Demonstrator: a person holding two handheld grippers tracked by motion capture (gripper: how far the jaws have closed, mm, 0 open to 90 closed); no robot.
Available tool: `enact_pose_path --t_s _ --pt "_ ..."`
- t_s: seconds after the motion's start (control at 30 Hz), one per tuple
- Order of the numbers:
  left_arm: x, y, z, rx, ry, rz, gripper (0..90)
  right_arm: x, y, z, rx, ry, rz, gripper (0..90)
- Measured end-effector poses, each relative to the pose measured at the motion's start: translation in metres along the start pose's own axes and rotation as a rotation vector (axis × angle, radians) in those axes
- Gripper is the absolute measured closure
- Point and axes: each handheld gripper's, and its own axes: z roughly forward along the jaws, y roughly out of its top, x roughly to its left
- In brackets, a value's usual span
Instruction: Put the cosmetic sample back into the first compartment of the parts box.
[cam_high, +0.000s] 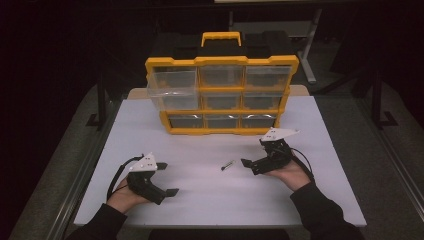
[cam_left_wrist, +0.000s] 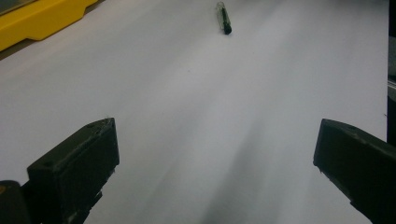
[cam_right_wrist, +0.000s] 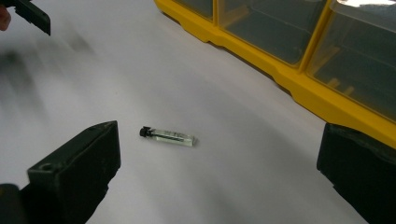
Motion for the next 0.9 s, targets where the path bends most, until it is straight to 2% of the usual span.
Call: enact_pose_path --t_s 0.9 --pt "0.0 0.0 0.0 -0.002 -0.004 0.001 0.0 0.005 0.031 0.031 0.011 0.049 -0.031 0.0"
